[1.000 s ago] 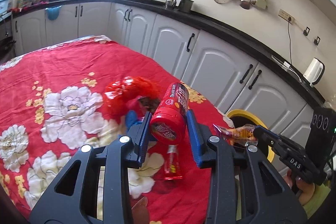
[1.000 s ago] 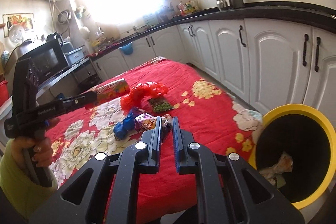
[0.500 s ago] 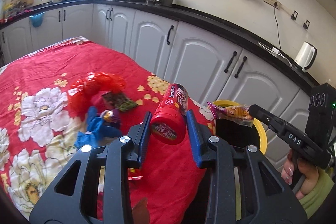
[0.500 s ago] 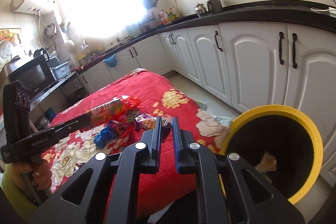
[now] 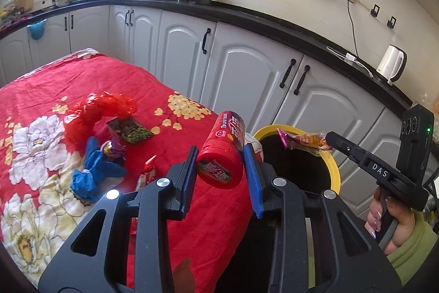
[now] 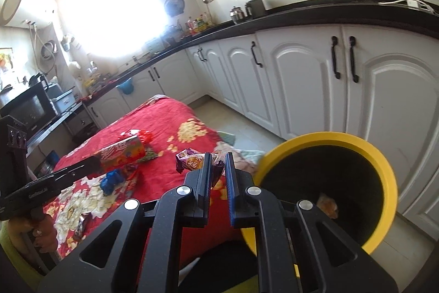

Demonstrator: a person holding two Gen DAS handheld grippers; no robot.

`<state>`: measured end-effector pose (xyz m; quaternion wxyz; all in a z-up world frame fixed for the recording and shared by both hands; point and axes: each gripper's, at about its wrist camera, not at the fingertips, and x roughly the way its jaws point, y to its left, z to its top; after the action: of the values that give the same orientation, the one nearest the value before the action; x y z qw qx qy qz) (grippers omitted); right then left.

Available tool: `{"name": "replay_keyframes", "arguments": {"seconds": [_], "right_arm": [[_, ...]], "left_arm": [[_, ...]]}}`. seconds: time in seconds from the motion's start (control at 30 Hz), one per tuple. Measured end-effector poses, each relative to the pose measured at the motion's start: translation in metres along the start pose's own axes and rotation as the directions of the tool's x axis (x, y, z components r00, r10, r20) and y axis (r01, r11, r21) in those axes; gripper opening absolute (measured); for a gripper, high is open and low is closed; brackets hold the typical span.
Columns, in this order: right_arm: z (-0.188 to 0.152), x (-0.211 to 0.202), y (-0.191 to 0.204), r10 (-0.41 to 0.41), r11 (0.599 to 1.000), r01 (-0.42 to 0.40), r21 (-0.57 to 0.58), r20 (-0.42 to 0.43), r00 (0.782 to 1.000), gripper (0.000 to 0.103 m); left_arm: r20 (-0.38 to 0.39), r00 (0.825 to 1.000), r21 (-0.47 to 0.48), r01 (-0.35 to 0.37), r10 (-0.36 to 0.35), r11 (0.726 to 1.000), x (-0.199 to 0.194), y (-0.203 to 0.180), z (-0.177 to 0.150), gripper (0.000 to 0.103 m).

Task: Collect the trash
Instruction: 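Carry the red tube and wrapper over the yellow bin with both tools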

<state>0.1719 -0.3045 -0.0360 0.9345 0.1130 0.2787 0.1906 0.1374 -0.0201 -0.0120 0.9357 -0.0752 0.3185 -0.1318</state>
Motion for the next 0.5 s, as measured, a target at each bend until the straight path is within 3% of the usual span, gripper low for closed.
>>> {"name": "replay_keyframes", "arguments": {"seconds": [0.5], "right_arm": [[-0.001,-0.016,-0.056,-0.087,0.993,0.086,0.081,0.018,0.996,0.010]], "left_arm": [[-0.035,0.999,0.014,0.037,-0.036,0.999,0.029,-0.032,0.001,0.026]]}}
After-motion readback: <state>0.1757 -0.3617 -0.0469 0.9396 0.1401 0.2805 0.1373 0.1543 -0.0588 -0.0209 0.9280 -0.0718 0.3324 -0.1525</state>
